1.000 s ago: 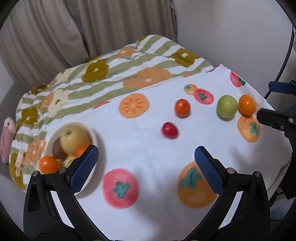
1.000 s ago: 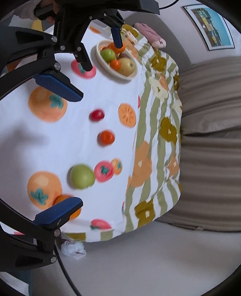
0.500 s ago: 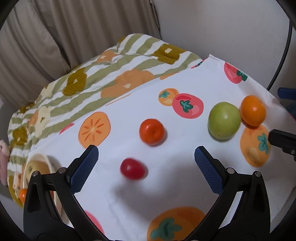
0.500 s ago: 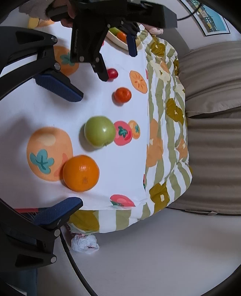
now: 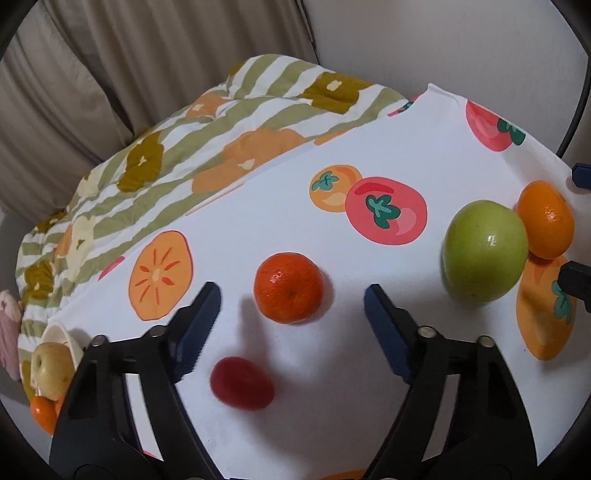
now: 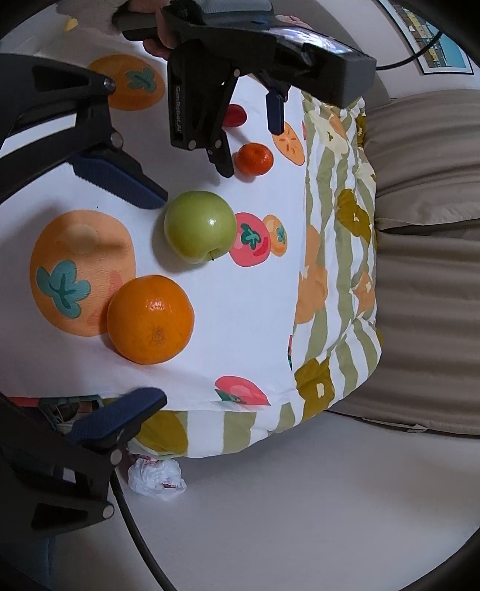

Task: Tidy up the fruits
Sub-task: 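Grasp a tangerine with the left tool while the right tool grasps the large orange, then carry the tangerine and large orange with both tools over the plate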

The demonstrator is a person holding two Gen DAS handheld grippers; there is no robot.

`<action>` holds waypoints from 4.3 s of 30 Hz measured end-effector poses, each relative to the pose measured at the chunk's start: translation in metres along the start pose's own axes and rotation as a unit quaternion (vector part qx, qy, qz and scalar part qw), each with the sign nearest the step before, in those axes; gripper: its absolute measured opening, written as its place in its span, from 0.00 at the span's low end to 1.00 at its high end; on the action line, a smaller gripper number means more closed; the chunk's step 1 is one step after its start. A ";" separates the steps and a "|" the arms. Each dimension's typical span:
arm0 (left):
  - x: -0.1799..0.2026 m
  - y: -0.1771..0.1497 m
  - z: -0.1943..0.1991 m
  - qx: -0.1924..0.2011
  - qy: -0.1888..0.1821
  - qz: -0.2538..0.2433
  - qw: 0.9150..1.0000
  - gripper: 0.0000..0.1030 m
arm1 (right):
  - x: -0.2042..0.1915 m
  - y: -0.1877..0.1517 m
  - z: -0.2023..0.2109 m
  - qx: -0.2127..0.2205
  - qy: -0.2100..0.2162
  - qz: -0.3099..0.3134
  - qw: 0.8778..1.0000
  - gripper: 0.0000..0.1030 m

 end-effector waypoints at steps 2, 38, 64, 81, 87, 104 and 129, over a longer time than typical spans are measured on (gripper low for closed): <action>0.001 -0.001 -0.003 -0.003 -0.001 0.000 1.000 0.72 | -0.002 0.001 -0.002 -0.001 -0.001 0.004 1.000 0.87; 0.006 -0.001 0.014 0.008 -0.017 -0.003 1.000 0.41 | 0.008 -0.004 -0.025 -0.052 -0.048 0.017 0.997 0.57; -0.055 0.011 0.088 0.050 -0.006 0.064 0.997 0.41 | -0.027 0.057 0.051 0.043 -0.021 0.036 0.998 0.52; -0.225 -0.045 0.148 0.046 0.074 0.135 0.987 0.41 | -0.188 0.149 0.073 0.101 0.094 0.083 0.987 0.52; -0.272 -0.070 0.141 0.032 0.084 0.139 0.986 0.41 | -0.245 0.167 0.062 0.099 0.124 0.092 0.983 0.52; -0.309 -0.095 0.081 -0.004 0.028 0.096 0.995 0.41 | -0.325 0.188 0.018 0.065 0.122 0.069 0.988 0.52; -0.356 -0.117 0.113 0.013 0.038 0.122 0.992 1.00 | -0.360 0.202 0.004 0.050 0.133 0.070 0.987 0.52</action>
Point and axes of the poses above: each gripper's, at about its wrist camera, not at the fingertips, and z roughly against the way its jaws point, x to its right, y to its top, the point moved 10 cm from there along -z, roughly the way its jaws point, and after that the axes turned 11 degrees about z, right-handed, at the moved point
